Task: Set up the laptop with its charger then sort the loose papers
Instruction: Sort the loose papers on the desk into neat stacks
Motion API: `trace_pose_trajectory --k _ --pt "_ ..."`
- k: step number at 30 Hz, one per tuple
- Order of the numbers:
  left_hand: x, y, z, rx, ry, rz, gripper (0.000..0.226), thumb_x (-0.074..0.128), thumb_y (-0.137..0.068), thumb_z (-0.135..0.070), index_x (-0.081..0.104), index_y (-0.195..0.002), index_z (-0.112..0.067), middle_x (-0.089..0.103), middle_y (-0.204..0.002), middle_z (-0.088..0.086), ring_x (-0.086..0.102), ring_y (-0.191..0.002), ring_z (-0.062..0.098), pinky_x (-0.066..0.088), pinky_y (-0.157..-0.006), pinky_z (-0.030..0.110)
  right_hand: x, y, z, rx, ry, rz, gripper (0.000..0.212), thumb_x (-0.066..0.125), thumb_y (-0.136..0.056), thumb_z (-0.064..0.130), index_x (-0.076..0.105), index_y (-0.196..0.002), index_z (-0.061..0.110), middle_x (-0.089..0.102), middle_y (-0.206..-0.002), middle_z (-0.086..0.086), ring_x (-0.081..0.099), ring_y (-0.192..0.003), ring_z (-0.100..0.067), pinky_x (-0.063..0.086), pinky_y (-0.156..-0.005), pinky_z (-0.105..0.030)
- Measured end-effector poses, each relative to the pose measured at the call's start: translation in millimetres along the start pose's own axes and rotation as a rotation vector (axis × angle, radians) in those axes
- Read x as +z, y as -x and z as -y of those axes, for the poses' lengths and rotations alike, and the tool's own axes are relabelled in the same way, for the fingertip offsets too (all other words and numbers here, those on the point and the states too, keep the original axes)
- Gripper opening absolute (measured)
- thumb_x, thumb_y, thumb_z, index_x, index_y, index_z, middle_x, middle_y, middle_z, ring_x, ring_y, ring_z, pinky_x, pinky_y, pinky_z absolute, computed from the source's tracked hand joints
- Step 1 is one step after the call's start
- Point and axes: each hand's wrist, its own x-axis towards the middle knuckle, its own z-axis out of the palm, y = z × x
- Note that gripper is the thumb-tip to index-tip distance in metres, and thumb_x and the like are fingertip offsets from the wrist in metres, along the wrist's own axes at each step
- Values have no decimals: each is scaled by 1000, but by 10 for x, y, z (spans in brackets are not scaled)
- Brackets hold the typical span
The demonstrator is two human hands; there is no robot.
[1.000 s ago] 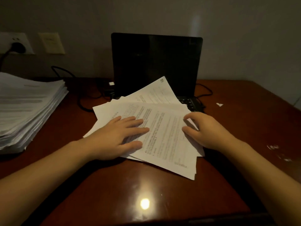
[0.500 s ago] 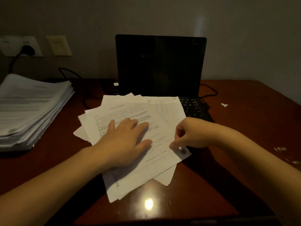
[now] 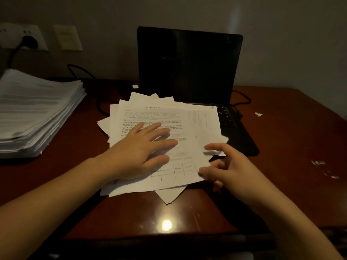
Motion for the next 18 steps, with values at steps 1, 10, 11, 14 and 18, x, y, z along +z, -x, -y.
trace_pose_trajectory --k 1,10,11,14,18 --pt "-8 23 -66 6 13 -54 53 19 -100 -63 33 -150 -49 18 -164 -15 0 -153 8 0 -124 38 -2 -14 10 1 -20 12 51 76 -86 15 51 -126 33 75 -82 -6 72 -72 -21 62 -68 -33" --pt "61 248 -473 -7 271 38 82 38 -88 -77 13 -158 -42 6 -164 -25 -10 -147 -9 -13 -120 20 140 -56 35 31 -253 94 76 75 -83 0 42 -143 33 77 -89 -13 76 -83 -28 62 -68 -31" --pt "69 253 -462 -6 302 5 81 41 -87 -76 17 -157 -43 11 -162 -27 -4 -147 -11 -10 -121 19 167 -56 34 24 -238 70 76 76 -83 2 42 -143 34 77 -88 -11 76 -80 -27 63 -67 -31" --pt "64 276 -416 -15 478 -105 69 58 -89 -64 36 -150 -43 34 -150 -33 23 -140 -14 11 -119 13 271 -63 9 -17 -156 -30 75 80 -81 13 42 -142 36 77 -84 -1 75 -72 -22 61 -61 -31" --pt "34 333 -399 -78 759 -209 51 67 -92 -39 51 -139 -47 59 -130 -28 49 -126 -11 41 -105 14 270 -47 -22 -43 -143 -23 76 79 -82 15 40 -145 35 78 -86 0 76 -79 -21 63 -69 -34"
